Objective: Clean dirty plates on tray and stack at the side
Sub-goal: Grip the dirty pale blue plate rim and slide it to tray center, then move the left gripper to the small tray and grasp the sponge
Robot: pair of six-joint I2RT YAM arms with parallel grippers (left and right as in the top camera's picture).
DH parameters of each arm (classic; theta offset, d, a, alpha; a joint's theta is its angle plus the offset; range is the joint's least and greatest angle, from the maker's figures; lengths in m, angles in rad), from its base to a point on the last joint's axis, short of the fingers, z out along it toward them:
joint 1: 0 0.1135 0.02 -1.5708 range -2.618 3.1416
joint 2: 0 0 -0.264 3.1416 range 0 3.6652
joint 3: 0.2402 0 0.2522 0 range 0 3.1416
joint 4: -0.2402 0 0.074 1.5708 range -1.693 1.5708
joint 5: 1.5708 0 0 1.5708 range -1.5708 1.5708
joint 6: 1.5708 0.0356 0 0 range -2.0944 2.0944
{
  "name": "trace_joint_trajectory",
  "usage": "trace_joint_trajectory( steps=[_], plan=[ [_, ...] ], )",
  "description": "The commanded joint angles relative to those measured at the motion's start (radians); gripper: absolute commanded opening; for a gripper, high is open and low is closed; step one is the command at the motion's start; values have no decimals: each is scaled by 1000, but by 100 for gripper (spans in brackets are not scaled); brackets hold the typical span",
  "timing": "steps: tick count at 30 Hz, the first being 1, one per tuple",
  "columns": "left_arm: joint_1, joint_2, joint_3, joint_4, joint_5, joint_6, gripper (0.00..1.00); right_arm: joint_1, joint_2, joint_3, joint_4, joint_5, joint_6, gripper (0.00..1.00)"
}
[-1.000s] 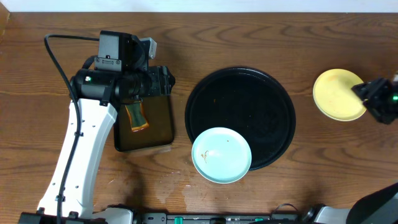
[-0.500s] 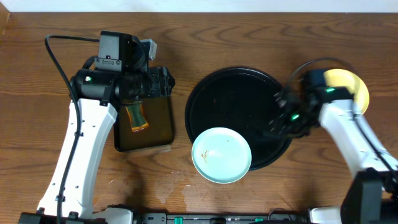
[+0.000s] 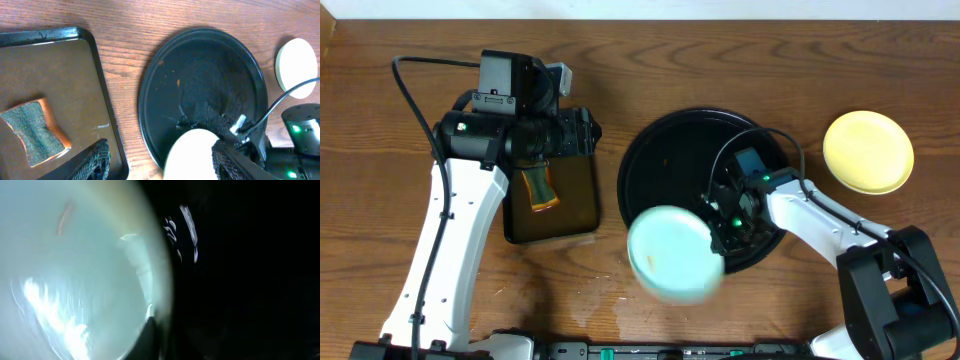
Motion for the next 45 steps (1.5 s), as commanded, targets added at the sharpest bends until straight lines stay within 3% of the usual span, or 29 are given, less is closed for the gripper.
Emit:
trace_joint_trajectory(
  steps=[1, 9, 14, 26, 30, 35, 40, 45],
  plan=[
    [-2, -5, 8, -1, -6, 17, 67, -12, 7, 0, 10, 121, 56, 1],
    [-2, -5, 8, -1, -6, 17, 67, -108, 5, 125, 32, 274, 61, 1],
    [-2, -5, 8, -1, -21, 17, 67, -150, 5, 156, 170, 393, 60, 1],
    [-1, -5, 8, -27, -127, 12, 67, -152, 7, 154, 222, 399, 73, 1],
    [0, -5, 8, -48, -217, -55, 67, -152, 7, 154, 222, 399, 75, 1],
    [0, -3, 0, -65, -228, -67, 67, -152, 7, 154, 220, 399, 75, 1],
    [0, 23, -42, -82, -348, -172, 67, -153, 7, 154, 183, 398, 76, 1],
    [0, 97, -89, -72, -362, -211, 67, -153, 7, 154, 144, 391, 75, 4]
  ],
)
